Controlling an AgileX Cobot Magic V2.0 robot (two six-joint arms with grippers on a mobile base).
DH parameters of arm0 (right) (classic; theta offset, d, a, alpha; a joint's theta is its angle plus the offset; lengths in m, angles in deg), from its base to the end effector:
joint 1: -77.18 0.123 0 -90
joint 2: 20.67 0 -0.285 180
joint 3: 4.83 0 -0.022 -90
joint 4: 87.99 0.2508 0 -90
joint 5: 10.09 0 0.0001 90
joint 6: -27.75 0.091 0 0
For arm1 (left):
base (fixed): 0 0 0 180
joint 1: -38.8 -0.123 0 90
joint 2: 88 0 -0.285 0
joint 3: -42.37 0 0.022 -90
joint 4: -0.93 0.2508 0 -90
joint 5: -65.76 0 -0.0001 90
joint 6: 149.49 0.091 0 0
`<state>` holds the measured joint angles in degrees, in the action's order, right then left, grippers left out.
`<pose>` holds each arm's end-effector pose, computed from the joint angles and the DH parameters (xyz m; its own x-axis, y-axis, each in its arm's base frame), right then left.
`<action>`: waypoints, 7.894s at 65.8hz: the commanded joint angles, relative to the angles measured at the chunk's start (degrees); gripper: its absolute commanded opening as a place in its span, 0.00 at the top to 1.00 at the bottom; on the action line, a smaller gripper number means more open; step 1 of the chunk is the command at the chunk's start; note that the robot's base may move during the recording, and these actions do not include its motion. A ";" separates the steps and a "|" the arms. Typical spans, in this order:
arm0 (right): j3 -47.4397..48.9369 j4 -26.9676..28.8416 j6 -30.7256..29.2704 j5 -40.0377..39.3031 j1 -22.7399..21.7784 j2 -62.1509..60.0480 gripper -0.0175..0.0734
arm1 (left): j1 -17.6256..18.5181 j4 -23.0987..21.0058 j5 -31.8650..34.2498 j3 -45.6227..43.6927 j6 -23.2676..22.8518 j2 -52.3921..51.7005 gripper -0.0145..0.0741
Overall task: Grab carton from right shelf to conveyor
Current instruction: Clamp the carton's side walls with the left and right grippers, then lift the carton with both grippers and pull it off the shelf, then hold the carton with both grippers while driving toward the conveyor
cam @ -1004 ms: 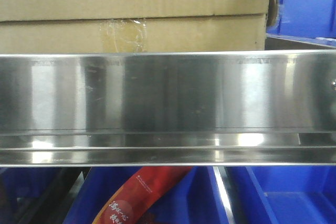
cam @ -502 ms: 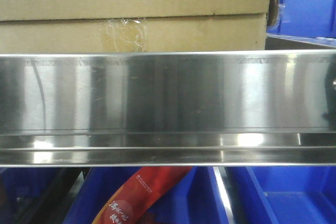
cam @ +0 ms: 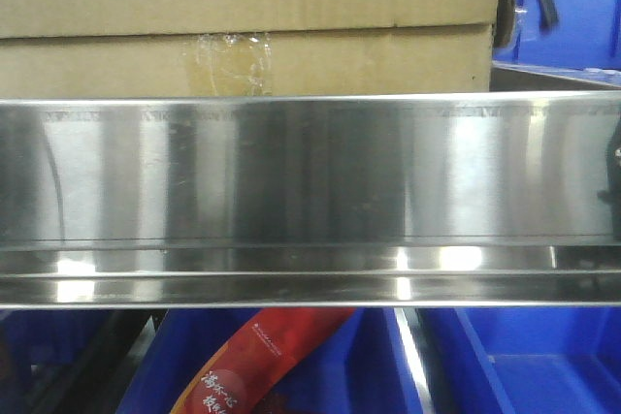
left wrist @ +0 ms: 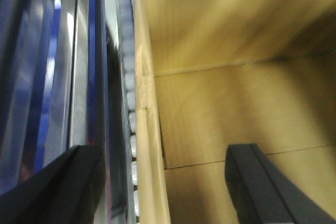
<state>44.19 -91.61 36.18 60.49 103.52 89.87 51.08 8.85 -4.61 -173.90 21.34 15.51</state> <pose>0.3406 0.1626 0.4679 -0.6464 -0.1799 -0.7415 -0.3246 0.9443 0.0538 0.3448 -0.0630 0.4509 -0.7292 0.0440 -0.6829 0.0429 0.9989 0.0185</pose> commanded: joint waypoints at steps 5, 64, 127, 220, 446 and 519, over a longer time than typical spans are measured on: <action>0.53 -1.02 0.13 -0.61 0.05 3.56 0.18 | -0.64 0.17 0.41 -0.49 -0.60 1.98 0.39; 0.53 -1.13 0.13 -0.61 -0.58 5.45 0.88 | -0.64 0.40 0.41 -0.49 -3.76 3.37 0.86; -24.64 -0.26 0.13 -0.61 -0.34 -27.03 0.88 | 9.85 1.32 0.41 7.67 -7.03 -20.80 0.86; -26.90 5.06 0.13 -6.78 -0.34 -28.58 0.88 | 13.87 1.41 0.41 11.26 -9.25 -22.20 0.86; -26.90 5.06 0.13 -6.78 -0.34 -28.58 0.88 | 13.87 1.59 0.41 11.26 -9.25 -22.20 0.86; -26.90 5.06 0.13 -6.78 -0.34 -28.58 0.88 | 13.87 1.59 0.41 11.26 -9.25 -22.20 0.86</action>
<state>16.92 -88.53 37.32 56.68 103.22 62.06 64.38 11.78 -6.28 -162.53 11.67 -6.06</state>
